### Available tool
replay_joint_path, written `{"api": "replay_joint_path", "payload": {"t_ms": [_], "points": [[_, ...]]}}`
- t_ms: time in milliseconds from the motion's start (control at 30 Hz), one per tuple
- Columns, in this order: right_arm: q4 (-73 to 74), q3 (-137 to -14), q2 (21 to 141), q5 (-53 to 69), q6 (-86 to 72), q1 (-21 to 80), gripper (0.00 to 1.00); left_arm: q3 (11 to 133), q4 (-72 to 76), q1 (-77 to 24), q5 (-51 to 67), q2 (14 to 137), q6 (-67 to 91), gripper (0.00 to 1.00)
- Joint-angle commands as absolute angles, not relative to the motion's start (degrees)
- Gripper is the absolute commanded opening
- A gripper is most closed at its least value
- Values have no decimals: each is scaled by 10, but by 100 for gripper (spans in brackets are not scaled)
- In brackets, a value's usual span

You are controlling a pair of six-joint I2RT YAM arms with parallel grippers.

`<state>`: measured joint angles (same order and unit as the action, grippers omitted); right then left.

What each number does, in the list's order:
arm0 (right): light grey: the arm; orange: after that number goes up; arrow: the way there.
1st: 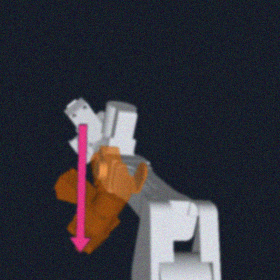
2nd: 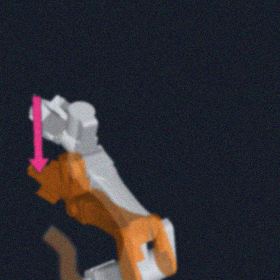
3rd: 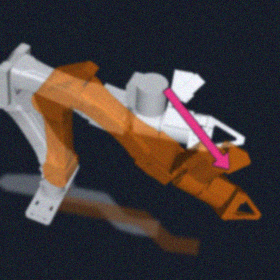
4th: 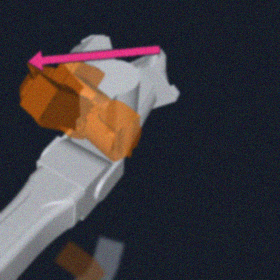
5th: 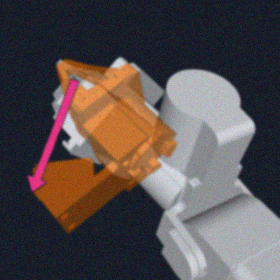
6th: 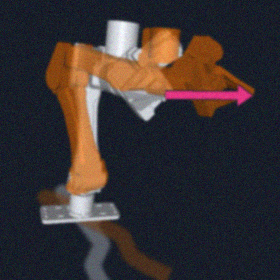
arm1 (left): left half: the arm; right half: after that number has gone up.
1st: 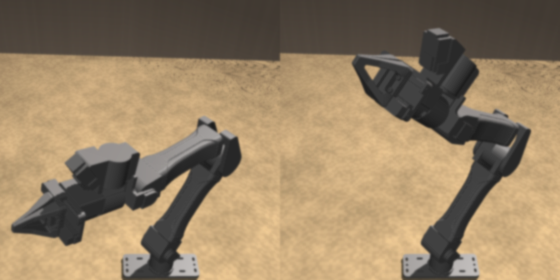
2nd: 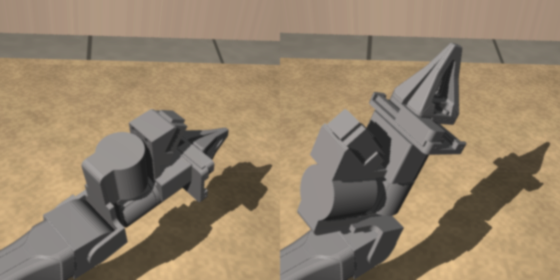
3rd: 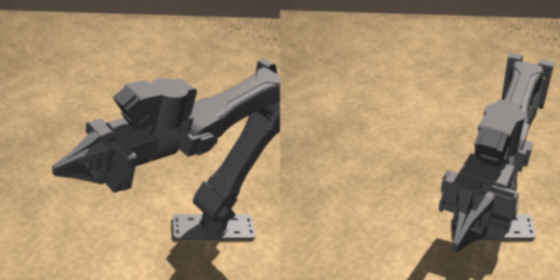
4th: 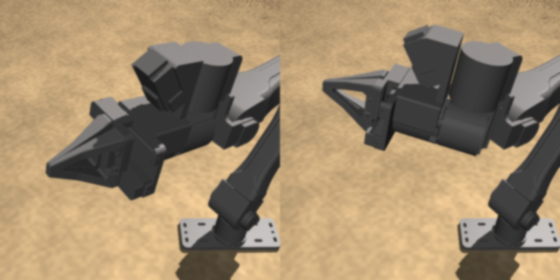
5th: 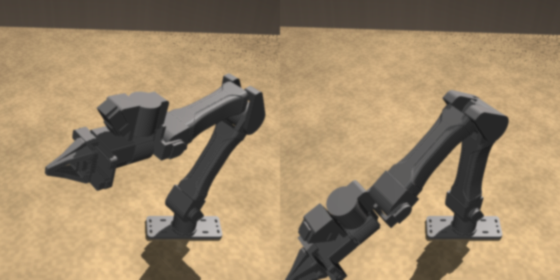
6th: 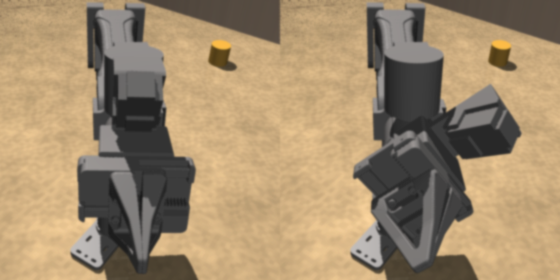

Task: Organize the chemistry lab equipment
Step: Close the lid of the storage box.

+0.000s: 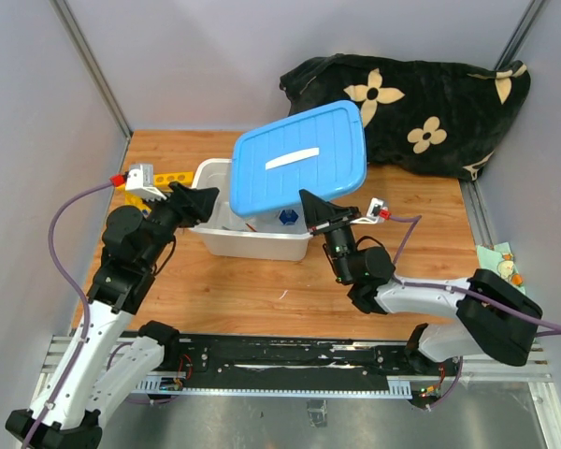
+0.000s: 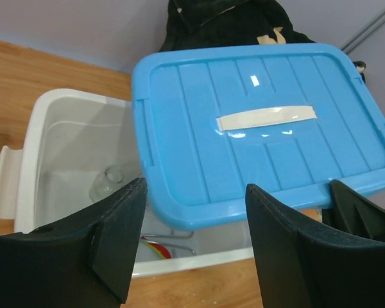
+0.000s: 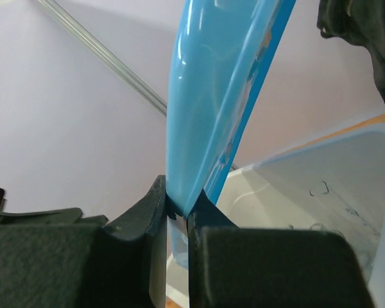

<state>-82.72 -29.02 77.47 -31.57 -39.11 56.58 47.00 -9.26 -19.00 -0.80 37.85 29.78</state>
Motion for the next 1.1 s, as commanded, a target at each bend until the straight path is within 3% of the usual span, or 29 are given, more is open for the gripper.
{"api": "replay_joint_path", "payload": {"t_ms": [0, 133, 233, 300, 567, 667, 833, 1067], "points": [[-897, -282, 715, -319, -354, 577, 1, 441, -44, -193, 12, 400, 326, 69], [-875, -258, 632, -310, -326, 577, 1, 425, 4, -193, 48, 434, 383, 70], [-825, -247, 576, -297, -324, 577, 1, 437, 19, -188, 78, 467, 408, 58], [-791, -240, 545, -289, -325, 579, 1, 447, 30, -169, 119, 492, 429, 56], [-698, -217, 473, -269, -326, 584, 1, 486, 167, -6, 434, 595, 562, 66], [-677, -206, 456, -273, -328, 585, 1, 483, 313, 22, 526, 643, 687, 69], [-674, -201, 458, -270, -336, 584, 1, 458, 440, 21, 552, 685, 762, 68], [-701, -237, 513, -228, -345, 584, 1, 420, 474, 17, 560, 687, 768, 67]]}}
